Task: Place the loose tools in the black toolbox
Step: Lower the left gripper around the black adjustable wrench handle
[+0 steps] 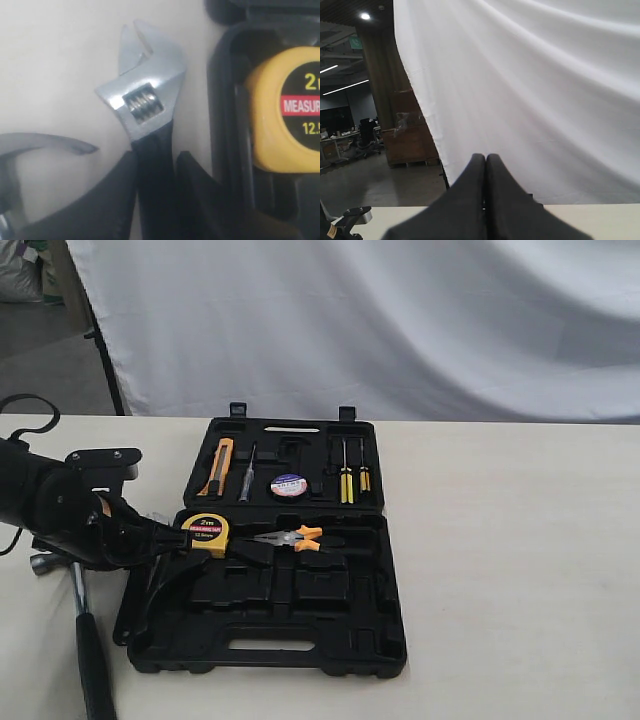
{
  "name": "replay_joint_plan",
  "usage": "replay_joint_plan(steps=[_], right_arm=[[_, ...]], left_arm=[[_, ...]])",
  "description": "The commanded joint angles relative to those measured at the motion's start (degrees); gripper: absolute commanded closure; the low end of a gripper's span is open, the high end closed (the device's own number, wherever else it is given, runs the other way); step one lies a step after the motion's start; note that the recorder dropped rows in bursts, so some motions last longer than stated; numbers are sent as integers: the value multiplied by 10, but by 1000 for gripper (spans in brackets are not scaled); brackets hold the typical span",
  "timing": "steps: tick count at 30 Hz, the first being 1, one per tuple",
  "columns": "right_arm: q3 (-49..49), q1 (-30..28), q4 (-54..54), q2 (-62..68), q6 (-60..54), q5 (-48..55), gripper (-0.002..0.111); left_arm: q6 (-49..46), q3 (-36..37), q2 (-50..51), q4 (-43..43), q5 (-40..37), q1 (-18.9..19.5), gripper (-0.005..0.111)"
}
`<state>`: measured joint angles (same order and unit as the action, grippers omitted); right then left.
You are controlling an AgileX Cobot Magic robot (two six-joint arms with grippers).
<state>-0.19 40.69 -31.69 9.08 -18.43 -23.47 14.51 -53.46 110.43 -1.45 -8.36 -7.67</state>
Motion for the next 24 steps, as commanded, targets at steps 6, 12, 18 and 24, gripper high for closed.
replay_joint_plan(steps=[6, 12, 18, 24], right_arm=[[2, -2, 7, -4, -2, -1, 108], [2, -2, 7, -4, -2, -1, 108], [2, -2, 7, -4, -2, -2, 108], [2, -2, 7, -4, -2, -2, 108]], left_arm=[[2, 3, 6, 2, -20, -2, 91], [-4, 3, 6, 2, -22, -2, 91], [-27, 3, 6, 2, -21, -2, 107], [-30, -5, 1, -5, -29, -2, 107]])
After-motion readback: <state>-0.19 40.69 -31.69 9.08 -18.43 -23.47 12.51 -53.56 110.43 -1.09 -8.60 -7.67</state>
